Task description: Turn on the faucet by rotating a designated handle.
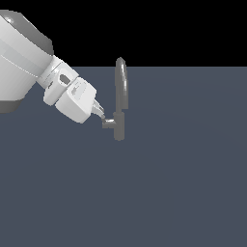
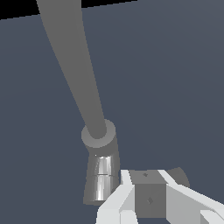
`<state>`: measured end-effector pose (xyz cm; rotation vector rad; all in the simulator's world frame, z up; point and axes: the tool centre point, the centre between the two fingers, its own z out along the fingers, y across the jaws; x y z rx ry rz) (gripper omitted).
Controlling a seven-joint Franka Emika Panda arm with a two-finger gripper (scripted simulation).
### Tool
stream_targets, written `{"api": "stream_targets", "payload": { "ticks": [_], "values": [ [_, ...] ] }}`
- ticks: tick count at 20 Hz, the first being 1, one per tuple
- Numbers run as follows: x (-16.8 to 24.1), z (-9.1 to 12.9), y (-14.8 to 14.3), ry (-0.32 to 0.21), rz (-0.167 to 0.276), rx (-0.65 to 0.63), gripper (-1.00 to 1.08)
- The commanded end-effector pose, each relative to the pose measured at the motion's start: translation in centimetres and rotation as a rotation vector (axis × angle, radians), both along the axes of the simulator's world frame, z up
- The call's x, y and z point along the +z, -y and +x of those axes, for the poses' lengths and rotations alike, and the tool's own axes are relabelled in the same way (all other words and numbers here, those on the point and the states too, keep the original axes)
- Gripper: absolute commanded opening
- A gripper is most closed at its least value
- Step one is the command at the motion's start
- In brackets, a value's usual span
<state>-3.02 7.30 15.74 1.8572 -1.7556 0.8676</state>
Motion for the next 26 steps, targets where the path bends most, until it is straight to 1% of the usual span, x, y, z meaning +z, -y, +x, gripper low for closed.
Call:
{"api": "stream_targets", "payload": {
  "ticks": [1, 2, 13, 14, 15, 26],
  "values": [
    [-0.9, -1.4, 0.9, -0.021, -0.01, -0.016, -1.0],
    [-0.2, -0.4, 0.0, -0.003, -0.006, 0.003, -1.0],
    [-5.5, -3.5, 1.1, -0.02, -0.01, -0.016, -1.0],
    [-5.5, -3.5, 1.1, -0.02, -0.01, -0.016, -1.0],
    [-4.2, -2.5, 0.0, 0.001, -0.003, 0.005, -1.0],
    [-9.7, -2.2, 0.8, -0.018, -0.009, -0.014, -1.0]
  ]
}}
